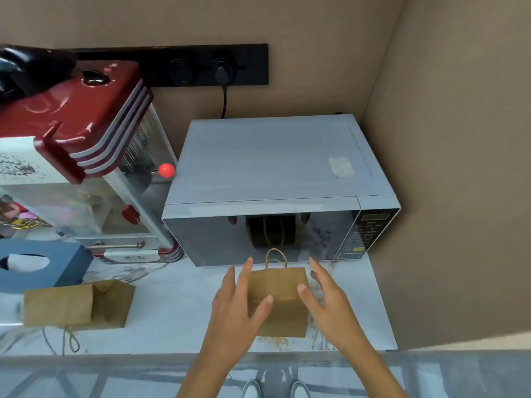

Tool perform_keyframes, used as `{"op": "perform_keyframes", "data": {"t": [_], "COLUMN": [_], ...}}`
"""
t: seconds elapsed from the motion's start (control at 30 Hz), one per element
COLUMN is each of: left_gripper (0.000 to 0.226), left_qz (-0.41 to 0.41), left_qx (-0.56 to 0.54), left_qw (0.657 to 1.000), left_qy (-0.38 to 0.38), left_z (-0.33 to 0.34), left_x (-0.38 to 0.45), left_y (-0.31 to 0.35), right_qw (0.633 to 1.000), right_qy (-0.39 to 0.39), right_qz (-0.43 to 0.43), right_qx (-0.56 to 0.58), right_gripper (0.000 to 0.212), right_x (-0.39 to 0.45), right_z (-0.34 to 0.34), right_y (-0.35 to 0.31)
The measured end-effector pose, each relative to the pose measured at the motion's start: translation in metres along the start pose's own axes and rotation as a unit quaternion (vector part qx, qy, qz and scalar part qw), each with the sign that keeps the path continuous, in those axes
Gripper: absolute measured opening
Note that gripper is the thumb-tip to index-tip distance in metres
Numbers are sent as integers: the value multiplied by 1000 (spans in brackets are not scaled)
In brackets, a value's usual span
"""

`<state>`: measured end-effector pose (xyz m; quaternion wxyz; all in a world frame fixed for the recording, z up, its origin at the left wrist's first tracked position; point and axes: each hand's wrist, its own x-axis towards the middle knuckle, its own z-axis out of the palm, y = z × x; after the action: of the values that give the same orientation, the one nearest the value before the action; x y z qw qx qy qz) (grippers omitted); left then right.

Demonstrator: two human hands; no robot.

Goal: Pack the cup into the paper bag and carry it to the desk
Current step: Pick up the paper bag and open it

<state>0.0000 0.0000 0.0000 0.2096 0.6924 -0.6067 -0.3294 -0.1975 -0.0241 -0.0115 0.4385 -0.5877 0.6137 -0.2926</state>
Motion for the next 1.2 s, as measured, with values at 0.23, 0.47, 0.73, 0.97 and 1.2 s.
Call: {"op": "perform_keyframes", "data": {"t": [0.23, 0.47, 0.73, 0.97, 1.2], "left_gripper": [68, 61, 69, 87, 38], "left_qz": [24, 85, -11, -4, -105], "left_qx": [-78, 65, -91, -222, -386], "left_qw": [996, 990, 996, 972, 910], "left_qy": [-31, 90, 20, -72, -107], "left_z": [3, -3, 8, 2, -13], "left_x": [12, 18, 3, -1, 0], "left_y": [-6, 7, 46, 53, 40], "right_qw": [962, 891, 879, 903, 940], "right_qy": [60, 17, -61, -86, -30], "right_qz": [127, 153, 84, 68, 65], "right_qx": [235, 426, 466, 416, 334], "right_gripper": [21, 31, 16, 29, 34], "right_x": [15, 8, -3, -9, -8], "right_z": [3, -4, 4, 12, 11], "right_y": [-2, -6, -13, -19, -25]}}
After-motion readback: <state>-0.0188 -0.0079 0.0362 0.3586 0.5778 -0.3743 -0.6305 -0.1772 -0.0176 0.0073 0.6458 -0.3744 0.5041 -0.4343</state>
